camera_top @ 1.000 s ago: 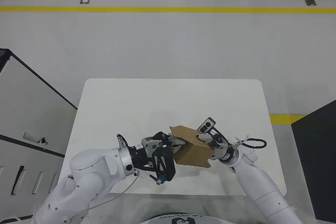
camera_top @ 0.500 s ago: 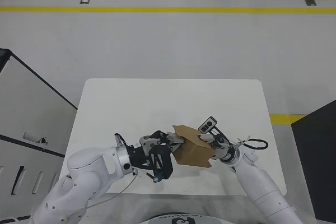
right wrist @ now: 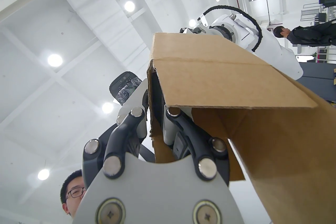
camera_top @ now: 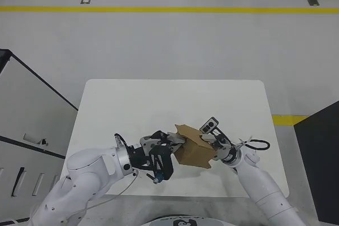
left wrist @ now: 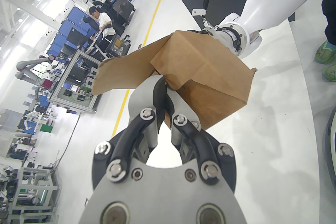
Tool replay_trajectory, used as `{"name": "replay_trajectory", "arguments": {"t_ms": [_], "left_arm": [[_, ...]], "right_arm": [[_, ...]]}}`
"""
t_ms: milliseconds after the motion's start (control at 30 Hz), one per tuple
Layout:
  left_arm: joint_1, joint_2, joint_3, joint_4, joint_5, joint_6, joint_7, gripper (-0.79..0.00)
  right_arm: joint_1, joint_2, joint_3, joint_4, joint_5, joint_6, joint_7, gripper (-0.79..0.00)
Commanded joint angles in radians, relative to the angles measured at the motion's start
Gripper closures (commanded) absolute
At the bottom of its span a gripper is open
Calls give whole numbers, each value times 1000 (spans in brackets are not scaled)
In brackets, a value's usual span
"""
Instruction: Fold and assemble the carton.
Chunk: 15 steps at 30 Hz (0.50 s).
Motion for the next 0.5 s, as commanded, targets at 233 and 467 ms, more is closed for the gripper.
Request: {"name": "replay_trajectory", "arguments": {"t_ms": [233,467], "left_arm": [[10,-1,-30,0,-48,39,-5,0],[12,-1,-43,0,-68,43,16,0]], "right_arm": [[8,-1,-1,14,0,9,-7,0],[11,-1,0,21,3,18,-12,0]]}}
